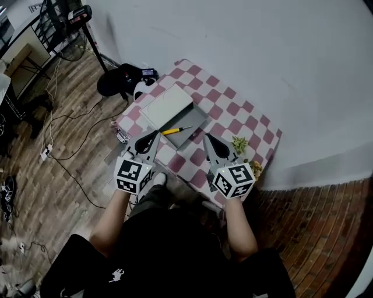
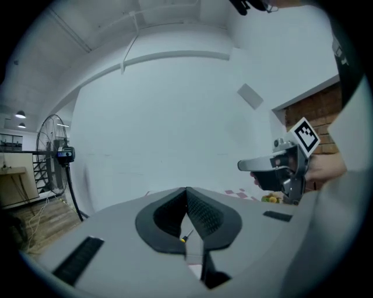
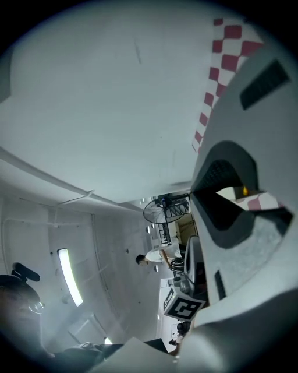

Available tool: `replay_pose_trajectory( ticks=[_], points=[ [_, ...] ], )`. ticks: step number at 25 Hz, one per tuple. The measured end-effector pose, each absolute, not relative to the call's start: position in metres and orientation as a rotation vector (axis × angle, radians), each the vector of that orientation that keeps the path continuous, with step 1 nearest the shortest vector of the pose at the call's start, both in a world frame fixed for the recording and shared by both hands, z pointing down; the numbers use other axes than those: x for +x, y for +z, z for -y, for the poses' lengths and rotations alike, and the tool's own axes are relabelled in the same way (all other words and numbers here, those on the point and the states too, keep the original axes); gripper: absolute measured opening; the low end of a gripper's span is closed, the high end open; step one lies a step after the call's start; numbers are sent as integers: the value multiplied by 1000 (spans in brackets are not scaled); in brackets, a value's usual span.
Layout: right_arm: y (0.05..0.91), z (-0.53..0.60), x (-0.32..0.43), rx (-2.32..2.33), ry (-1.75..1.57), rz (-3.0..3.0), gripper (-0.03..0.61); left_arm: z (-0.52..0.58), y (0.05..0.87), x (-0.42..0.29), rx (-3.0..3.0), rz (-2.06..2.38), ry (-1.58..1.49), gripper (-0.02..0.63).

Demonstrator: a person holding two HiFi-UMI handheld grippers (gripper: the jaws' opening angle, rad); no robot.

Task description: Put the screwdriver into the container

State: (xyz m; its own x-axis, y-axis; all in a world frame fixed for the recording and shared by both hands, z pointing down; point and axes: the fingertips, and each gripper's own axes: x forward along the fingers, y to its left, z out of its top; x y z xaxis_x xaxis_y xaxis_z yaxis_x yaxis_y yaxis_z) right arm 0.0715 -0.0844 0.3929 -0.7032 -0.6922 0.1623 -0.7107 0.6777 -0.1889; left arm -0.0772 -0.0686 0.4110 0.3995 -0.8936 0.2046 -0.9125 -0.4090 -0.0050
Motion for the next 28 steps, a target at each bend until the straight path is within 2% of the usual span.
replay_pose_trajectory(
  ticks=[11,28],
  points=[
    [362,12,106,1276,256,2790,2,-8,377,-64,2542,1711,203,3],
    [358,23,117,1295,183,2771,2,3,380,-54,2555,1724,211,3]
  ],
)
